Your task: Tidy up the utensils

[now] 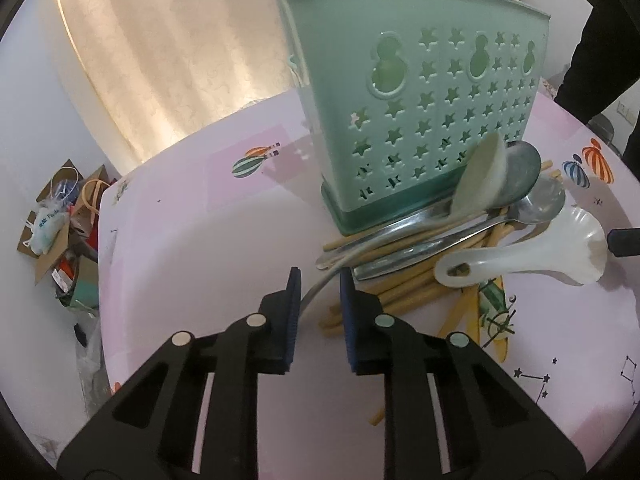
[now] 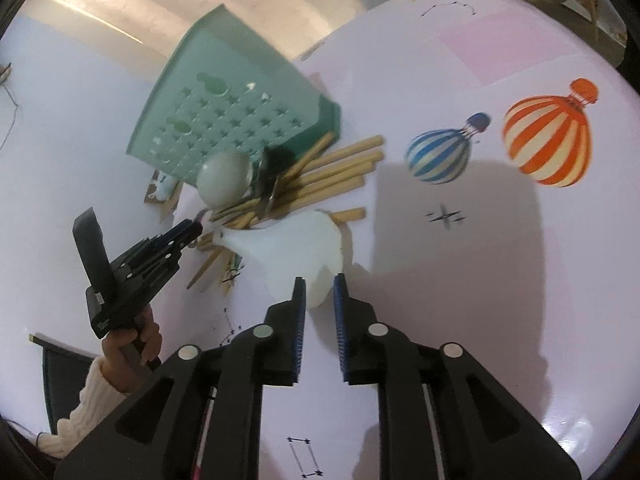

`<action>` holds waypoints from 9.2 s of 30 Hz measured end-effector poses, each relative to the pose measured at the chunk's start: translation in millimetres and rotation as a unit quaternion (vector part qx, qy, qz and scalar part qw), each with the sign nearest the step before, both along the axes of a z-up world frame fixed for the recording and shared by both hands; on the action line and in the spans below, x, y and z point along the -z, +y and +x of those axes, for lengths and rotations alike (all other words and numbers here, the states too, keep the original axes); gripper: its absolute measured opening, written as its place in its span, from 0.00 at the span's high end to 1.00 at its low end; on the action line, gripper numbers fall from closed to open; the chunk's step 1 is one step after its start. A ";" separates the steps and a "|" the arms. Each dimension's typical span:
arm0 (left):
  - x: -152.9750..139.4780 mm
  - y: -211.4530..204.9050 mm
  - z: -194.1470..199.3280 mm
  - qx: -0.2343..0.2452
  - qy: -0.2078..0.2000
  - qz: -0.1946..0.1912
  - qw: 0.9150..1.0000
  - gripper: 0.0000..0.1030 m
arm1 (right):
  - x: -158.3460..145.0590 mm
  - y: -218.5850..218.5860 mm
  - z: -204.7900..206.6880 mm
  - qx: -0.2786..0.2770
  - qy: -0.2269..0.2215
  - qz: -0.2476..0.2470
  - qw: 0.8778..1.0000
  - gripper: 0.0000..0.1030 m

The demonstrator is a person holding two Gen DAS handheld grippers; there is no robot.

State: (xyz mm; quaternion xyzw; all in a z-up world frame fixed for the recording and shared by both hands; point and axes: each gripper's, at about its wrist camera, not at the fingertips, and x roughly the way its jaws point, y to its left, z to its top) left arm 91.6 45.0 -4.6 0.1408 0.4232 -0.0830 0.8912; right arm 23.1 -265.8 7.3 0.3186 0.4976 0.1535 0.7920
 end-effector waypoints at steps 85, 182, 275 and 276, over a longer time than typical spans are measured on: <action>-30.7 29.9 -80.1 -0.103 0.003 -0.096 0.990 0.60 | 23.9 -27.7 51.3 0.101 0.055 0.047 0.992 0.93; -155.9 57.4 -81.7 -0.119 -0.197 -0.182 0.956 0.44 | -223.2 -93.6 62.6 0.186 -0.268 0.016 0.945 0.96; -82.5 -7.7 -28.5 -0.118 -0.010 -0.204 0.972 0.96 | 29.3 -68.5 2.4 0.106 0.040 0.069 0.991 0.97; -83.6 6.3 -26.9 -0.142 0.002 -0.223 0.964 0.96 | 28.0 -68.8 2.8 0.104 0.039 0.066 0.992 0.97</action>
